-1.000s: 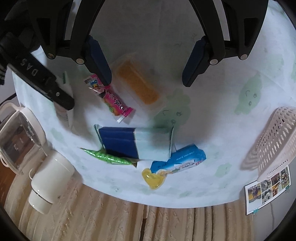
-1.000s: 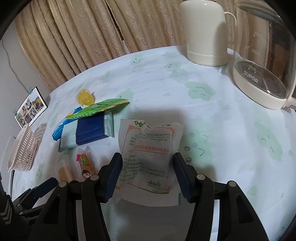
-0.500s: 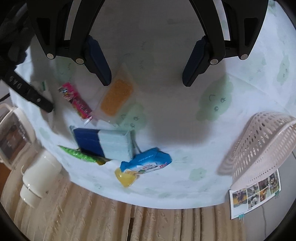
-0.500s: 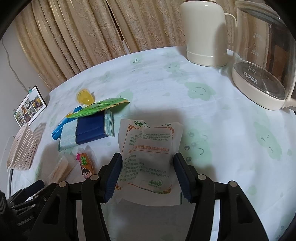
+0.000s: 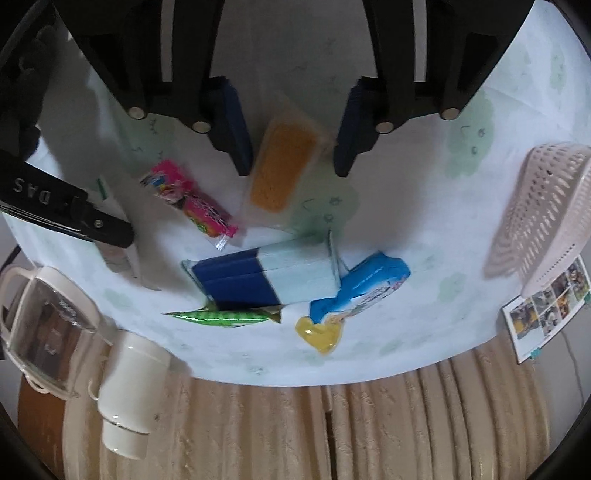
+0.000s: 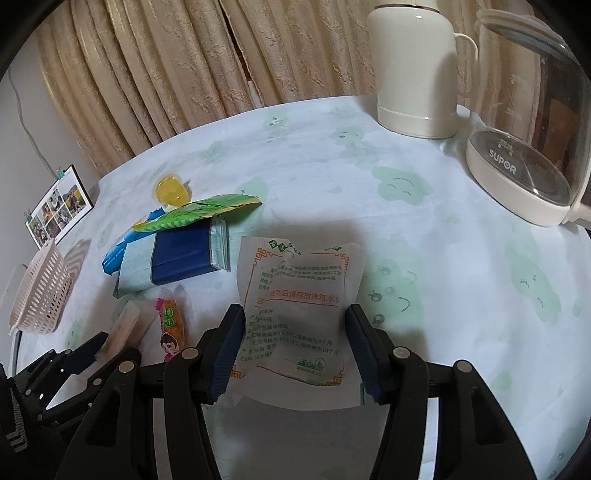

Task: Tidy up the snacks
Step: 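Lift the orange cake packet with the left tool while the right tool holds the white packet, then drop the orange packet into the pink basket with the left tool while the right holds its packet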

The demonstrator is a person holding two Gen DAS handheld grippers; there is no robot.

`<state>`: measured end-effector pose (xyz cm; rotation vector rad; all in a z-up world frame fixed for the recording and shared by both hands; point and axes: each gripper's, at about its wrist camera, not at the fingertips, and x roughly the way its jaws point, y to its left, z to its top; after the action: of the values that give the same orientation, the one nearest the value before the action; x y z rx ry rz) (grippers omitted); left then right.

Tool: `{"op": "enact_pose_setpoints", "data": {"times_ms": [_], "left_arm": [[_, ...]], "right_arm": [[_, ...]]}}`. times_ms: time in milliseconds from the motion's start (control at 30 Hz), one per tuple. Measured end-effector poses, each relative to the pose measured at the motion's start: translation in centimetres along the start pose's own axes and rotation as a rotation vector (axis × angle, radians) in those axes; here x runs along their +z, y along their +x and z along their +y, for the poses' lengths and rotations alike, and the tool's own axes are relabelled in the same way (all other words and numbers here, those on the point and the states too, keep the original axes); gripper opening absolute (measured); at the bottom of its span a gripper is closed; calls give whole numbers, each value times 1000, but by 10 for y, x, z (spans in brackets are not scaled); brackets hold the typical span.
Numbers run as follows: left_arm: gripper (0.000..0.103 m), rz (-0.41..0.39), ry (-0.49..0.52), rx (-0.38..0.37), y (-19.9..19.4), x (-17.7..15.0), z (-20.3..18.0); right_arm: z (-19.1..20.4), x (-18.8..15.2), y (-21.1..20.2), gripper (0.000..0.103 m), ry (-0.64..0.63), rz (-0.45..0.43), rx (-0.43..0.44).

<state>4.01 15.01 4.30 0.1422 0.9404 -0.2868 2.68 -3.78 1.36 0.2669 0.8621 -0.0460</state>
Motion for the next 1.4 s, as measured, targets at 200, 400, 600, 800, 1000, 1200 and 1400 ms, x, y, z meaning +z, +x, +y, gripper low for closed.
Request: {"op": "enact_pose_setpoints", "data": {"times_ms": [200, 400, 600, 800, 1000, 1200, 1400], "left_arm": [[36, -47, -67, 2, -11, -4, 11], [36, -126, -108, 14, -33, -4, 24], [36, -169, -145, 4, -51, -2, 38], [36, -214, -192, 13, -70, 0, 56], [36, -262, -257, 59, -86, 2, 84], [36, -294, -322, 106, -97, 2, 116], [36, -331, -383, 167, -105, -2, 148]], "right_arm": [[2, 0, -1, 47, -15, -12, 15], [-1, 1, -5, 43, 17, -24, 78], [1, 0, -4, 43, 29, -30, 81], [1, 1, -6, 41, 39, -42, 93], [-1, 1, -8, 29, 38, -55, 98], [-10, 2, -6, 35, 81, -51, 77], [-24, 2, -1, 53, 155, -30, 94]]}}
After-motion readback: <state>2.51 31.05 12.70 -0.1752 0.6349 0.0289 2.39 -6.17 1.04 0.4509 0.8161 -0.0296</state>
